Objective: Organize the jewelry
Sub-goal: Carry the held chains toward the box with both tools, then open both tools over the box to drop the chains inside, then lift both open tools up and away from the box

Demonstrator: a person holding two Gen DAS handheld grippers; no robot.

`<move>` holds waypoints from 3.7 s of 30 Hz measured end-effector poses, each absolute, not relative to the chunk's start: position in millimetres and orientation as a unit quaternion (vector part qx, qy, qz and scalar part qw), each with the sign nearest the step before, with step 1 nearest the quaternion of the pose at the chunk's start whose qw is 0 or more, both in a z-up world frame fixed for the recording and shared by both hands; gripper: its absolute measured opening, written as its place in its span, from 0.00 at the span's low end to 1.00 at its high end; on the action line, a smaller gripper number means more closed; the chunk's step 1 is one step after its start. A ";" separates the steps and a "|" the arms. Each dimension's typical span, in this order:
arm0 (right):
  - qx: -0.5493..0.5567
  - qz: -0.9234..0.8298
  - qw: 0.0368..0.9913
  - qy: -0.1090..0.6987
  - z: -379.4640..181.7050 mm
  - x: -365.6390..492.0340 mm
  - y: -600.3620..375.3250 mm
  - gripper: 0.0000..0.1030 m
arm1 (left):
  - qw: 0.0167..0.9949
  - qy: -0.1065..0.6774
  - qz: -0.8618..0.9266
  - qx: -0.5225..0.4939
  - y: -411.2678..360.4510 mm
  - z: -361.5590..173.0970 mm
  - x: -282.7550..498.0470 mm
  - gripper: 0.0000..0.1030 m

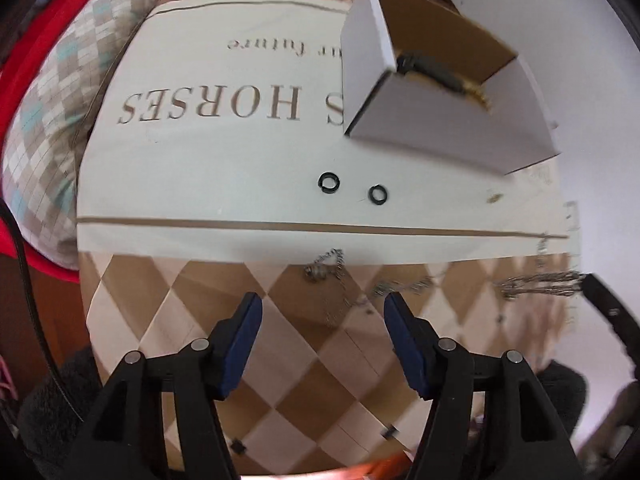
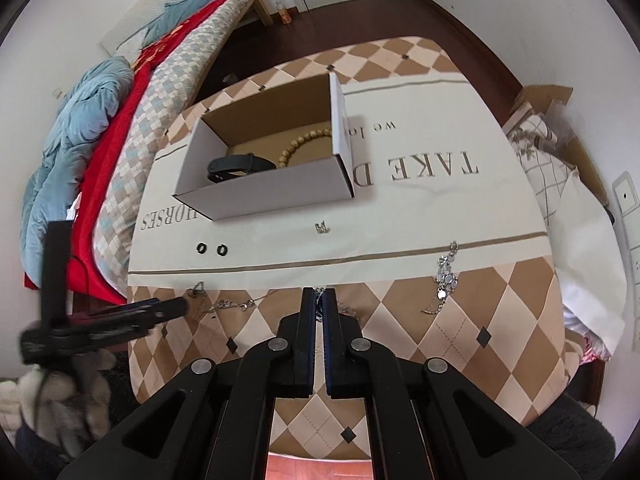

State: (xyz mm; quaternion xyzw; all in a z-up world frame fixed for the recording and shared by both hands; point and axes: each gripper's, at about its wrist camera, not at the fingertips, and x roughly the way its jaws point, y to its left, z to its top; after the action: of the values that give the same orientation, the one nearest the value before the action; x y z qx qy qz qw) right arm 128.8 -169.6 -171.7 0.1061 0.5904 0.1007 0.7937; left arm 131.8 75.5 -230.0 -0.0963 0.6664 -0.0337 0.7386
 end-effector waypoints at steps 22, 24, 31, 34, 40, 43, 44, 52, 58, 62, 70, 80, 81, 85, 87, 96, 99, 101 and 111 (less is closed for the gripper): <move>0.119 0.118 0.805 0.570 -140.8 131.5 -178.8 0.03 | 0.832 0.548 -0.071 -0.046 50.4 -119.1 121.1 0.07; 0.122 0.124 0.812 0.557 -126.0 134.3 -179.1 0.03 | 0.842 0.531 -0.084 -0.050 47.4 -92.8 125.7 0.07; 0.126 0.145 0.838 0.511 -67.2 161.4 -173.9 0.03 | 0.868 0.480 -0.120 -0.050 42.9 -16.9 148.4 0.07; 0.124 0.154 0.846 0.495 -47.1 181.2 -167.7 0.03 | 0.878 0.458 -0.132 -0.046 41.5 12.6 162.2 0.07; 0.117 0.161 0.847 0.493 -38.0 216.3 -151.5 0.03 | 0.889 0.440 -0.121 -0.028 44.6 35.1 204.0 0.07; 0.111 0.158 0.842 0.504 -49.2 239.1 -142.5 0.03 | 0.882 0.456 -0.115 -0.020 45.2 20.6 226.5 0.08; 0.108 0.158 0.839 0.510 -56.1 247.6 -139.1 0.03 | 0.879 0.462 -0.112 -0.017 44.8 13.4 233.1 0.08; 0.072 0.138 0.811 0.564 -116.3 304.5 -122.5 0.02 | 0.840 0.530 -0.116 -0.007 35.6 -54.7 278.7 0.08; 0.077 0.140 0.800 0.578 -136.9 327.8 -121.2 0.00 | 0.823 0.551 -0.128 -0.047 40.5 -70.7 302.1 0.08; 0.068 0.136 0.803 0.576 -136.1 335.4 -119.1 0.00 | 0.812 0.568 -0.125 -0.048 43.3 -80.5 314.0 0.09; 0.069 0.105 0.796 0.592 -144.3 325.0 -137.3 0.01 | 0.801 0.594 -0.076 0.002 43.6 -110.1 313.2 0.87; -0.003 0.029 0.800 0.599 -169.9 280.2 -143.0 0.94 | 0.836 0.547 0.023 0.038 65.0 -116.7 274.9 0.98; -0.005 0.029 0.799 0.601 -172.4 277.2 -142.3 0.99 | 0.838 0.543 0.028 0.036 67.3 -119.0 268.8 0.99; -0.018 0.026 0.804 0.593 -175.8 260.5 -136.3 1.00 | 0.844 0.534 0.046 0.028 73.5 -125.7 250.6 1.00; -0.020 0.025 0.809 0.587 -172.6 255.3 -133.8 1.00 | 0.844 0.533 0.053 0.023 75.7 -128.2 242.6 1.00; -0.035 0.032 0.835 0.548 -136.3 222.9 -118.7 1.00 | 0.861 0.502 0.078 0.009 83.6 -110.3 203.3 1.00; -0.038 0.037 0.842 0.536 -124.4 208.9 -114.9 1.00 | 0.870 0.488 0.075 0.012 83.4 -97.4 186.7 1.00; -0.040 0.037 0.849 0.525 -115.8 197.6 -114.5 1.00 | 0.875 0.479 0.074 0.014 83.1 -89.5 176.0 1.00; -0.042 0.027 0.879 0.474 -73.1 145.5 -120.5 1.00 | 0.893 0.443 0.075 0.025 74.4 -51.0 121.2 1.00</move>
State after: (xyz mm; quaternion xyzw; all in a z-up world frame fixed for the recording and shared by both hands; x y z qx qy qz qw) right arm 145.5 -120.5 -73.1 -0.0418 0.4735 0.0272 0.8794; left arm 121.2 74.4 -51.0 0.0249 0.4435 0.0754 0.8928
